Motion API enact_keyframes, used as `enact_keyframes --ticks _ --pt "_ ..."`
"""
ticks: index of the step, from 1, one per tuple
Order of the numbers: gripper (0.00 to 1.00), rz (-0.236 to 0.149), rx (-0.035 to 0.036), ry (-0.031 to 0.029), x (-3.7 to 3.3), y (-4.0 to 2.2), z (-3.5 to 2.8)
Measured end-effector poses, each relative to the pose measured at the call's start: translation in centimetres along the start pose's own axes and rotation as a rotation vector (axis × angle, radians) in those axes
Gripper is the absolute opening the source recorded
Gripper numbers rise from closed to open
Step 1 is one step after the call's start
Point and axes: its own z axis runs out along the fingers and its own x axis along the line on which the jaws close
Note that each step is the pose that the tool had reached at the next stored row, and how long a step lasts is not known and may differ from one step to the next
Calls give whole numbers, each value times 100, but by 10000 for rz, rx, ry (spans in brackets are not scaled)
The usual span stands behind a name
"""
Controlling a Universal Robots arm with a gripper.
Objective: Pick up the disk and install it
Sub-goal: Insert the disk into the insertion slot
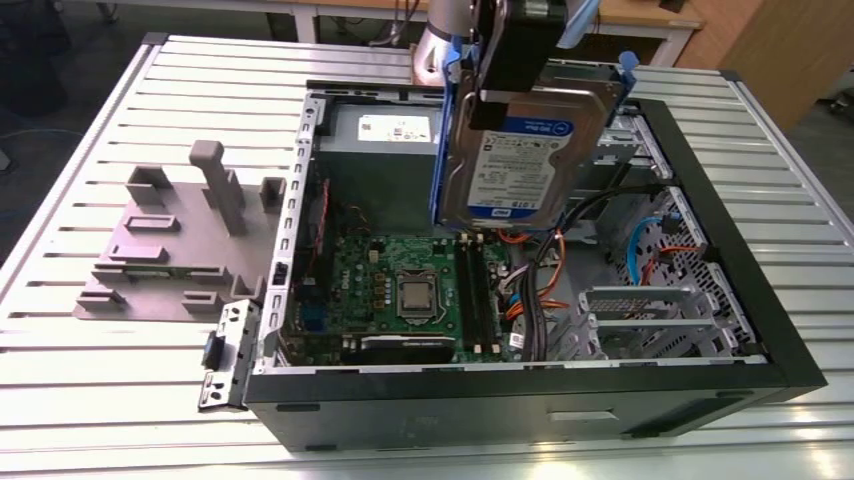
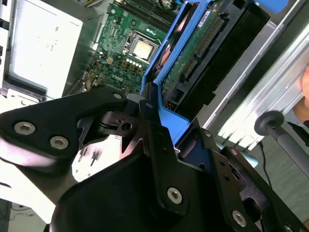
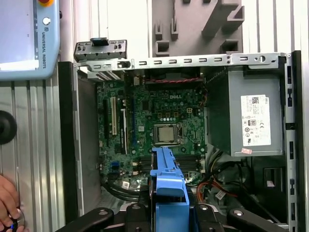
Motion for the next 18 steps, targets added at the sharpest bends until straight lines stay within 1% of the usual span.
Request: enact_keyframes --ticks 3,5,10,11,14,18 --pt "36 -1 0 13 50 -11 3" --pt "36 -1 1 14 69 -37 5" --pt "36 -1 1 14 72 -170 13" --pt "36 0 1 13 69 -222 16" --pt "36 -1 1 14 68 -269 18" --pt "36 0 0 14 88 -304 23"
